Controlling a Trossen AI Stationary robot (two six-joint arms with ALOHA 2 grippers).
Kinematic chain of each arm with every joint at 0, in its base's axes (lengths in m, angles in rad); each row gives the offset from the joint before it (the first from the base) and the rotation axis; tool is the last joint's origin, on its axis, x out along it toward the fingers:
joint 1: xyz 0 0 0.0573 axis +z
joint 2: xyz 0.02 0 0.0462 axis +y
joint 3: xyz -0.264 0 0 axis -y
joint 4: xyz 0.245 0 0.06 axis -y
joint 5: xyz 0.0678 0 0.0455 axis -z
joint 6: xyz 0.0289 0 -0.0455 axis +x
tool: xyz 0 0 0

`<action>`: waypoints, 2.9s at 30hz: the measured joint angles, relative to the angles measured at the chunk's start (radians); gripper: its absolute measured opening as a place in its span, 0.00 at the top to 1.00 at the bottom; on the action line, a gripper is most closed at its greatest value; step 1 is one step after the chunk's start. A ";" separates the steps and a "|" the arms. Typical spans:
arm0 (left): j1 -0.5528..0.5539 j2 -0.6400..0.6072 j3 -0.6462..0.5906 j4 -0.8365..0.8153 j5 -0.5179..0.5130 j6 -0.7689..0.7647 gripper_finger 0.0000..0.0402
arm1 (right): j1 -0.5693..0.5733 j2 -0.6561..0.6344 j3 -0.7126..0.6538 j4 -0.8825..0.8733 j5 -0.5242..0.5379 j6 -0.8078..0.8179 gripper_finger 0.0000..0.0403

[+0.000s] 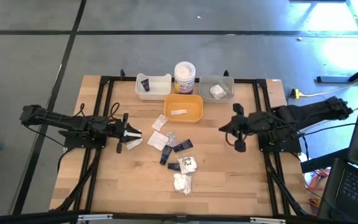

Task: Pick & Place Travel size toiletries
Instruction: Put the white bandage into the yellow bin

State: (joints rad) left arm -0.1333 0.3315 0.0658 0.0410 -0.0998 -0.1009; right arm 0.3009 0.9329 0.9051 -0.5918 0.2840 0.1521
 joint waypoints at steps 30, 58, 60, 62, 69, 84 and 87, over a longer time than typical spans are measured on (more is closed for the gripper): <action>0.000 0.000 0.000 0.112 0.000 -0.031 0.76 | 0.514 0.040 0.000 -0.088 0.330 0.327 0.99; -0.002 0.123 0.000 0.261 -0.058 -0.156 0.46 | 0.519 0.108 0.000 -0.079 0.330 0.310 0.96; -0.003 0.123 0.000 0.283 -0.054 -0.171 0.46 | 0.519 0.108 0.000 -0.079 0.330 0.309 0.98; -0.013 0.126 0.003 0.273 -0.039 -0.151 0.47 | 0.519 0.108 0.000 -0.079 0.330 0.308 0.99; -0.098 0.229 0.075 0.270 -0.119 -0.065 0.47 | 0.519 0.108 0.000 -0.080 0.341 0.304 0.95; -0.276 0.544 0.207 0.068 -0.169 -0.238 0.48 | 0.518 0.108 0.000 -0.079 0.340 0.311 0.97; -0.307 0.569 0.208 0.052 -0.169 -0.308 0.48 | 0.518 0.108 0.000 -0.080 0.340 0.308 0.99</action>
State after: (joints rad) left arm -0.4403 0.9005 0.2737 0.0929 -0.2684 -0.4091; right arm 0.8192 1.0405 0.9051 -0.6716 0.6239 0.4603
